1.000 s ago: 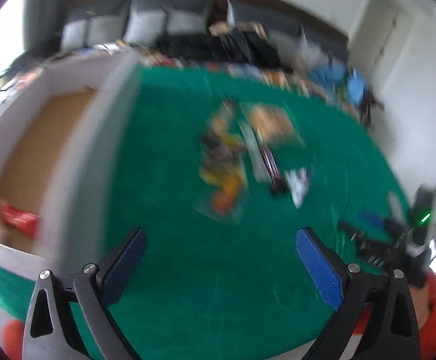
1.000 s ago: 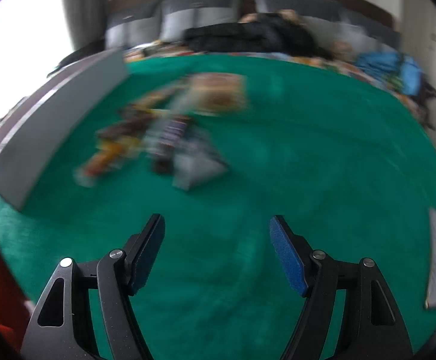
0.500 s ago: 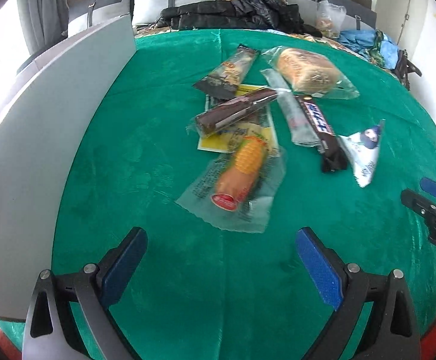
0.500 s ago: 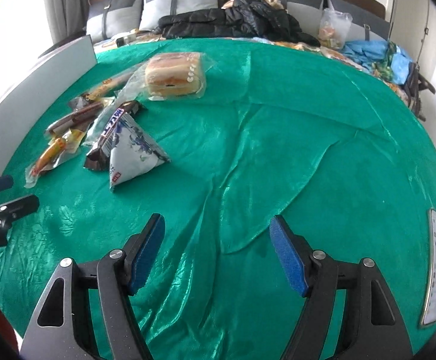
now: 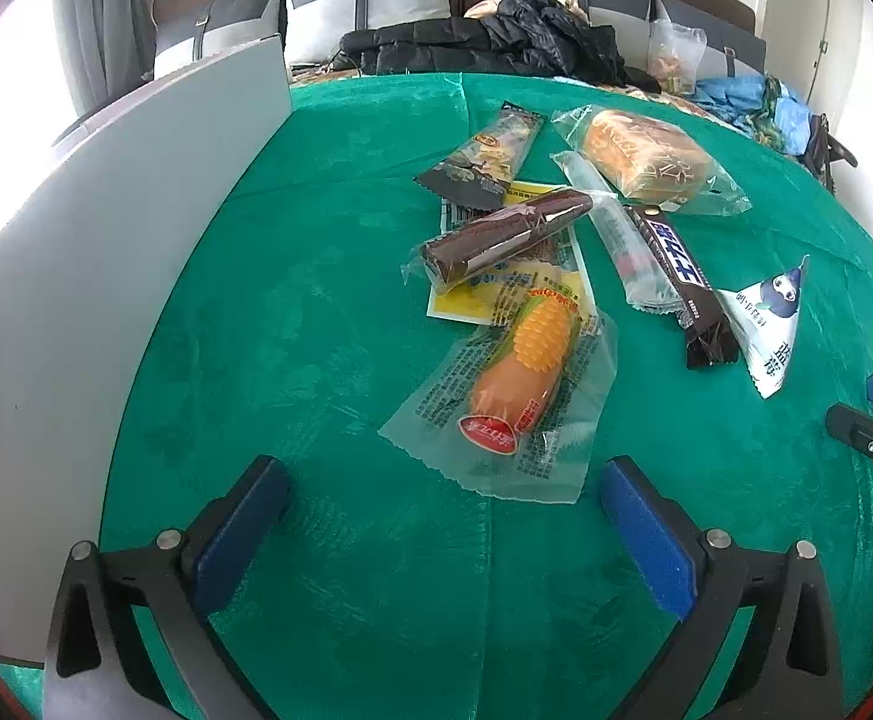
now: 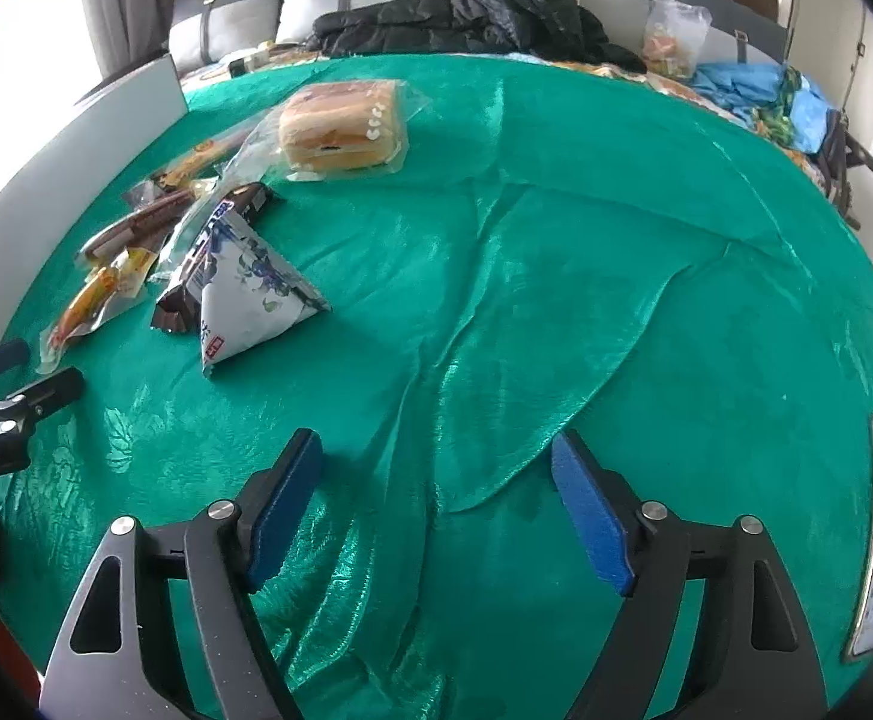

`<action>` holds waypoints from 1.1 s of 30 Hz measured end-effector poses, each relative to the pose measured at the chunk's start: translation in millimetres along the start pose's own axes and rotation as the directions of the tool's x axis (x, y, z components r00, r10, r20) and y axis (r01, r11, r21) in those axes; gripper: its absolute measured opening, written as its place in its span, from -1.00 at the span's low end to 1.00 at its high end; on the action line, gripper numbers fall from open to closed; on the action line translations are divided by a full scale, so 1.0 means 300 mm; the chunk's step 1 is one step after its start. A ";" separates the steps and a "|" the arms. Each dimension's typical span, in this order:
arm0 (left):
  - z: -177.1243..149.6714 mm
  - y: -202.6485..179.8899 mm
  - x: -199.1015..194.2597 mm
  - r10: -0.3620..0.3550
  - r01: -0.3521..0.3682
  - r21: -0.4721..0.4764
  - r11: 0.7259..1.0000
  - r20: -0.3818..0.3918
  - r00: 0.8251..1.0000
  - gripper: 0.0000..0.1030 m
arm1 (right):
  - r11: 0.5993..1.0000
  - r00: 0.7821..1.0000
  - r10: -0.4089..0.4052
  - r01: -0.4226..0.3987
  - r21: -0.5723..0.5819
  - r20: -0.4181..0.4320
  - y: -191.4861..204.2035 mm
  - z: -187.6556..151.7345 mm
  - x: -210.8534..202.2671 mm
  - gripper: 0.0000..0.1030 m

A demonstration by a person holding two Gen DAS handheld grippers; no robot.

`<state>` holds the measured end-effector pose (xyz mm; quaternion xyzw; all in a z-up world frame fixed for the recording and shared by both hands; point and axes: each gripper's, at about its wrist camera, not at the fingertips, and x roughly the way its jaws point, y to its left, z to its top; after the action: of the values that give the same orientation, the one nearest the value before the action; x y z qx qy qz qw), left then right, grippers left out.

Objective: Organize snacks
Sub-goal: 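Return both tools from the box to the snack pile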

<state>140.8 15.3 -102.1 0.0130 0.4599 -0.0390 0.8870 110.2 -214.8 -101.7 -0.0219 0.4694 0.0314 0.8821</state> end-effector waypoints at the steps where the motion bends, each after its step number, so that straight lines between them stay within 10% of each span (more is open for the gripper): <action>1: 0.000 0.000 0.000 0.000 0.000 0.000 1.000 0.002 1.000 1.00 | 1.000 1.000 0.000 0.000 0.000 -0.003 0.001 0.001 0.001 0.63; 33: 0.001 -0.002 0.001 0.001 -0.001 -0.001 1.000 0.006 1.000 1.00 | 1.000 1.000 -0.005 0.005 0.000 -0.003 0.009 -0.001 0.004 0.73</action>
<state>141.1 14.8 -102.2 0.0126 0.4574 -0.0385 0.8884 110.5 -212.2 -103.0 -0.0232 0.4709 0.0289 0.8814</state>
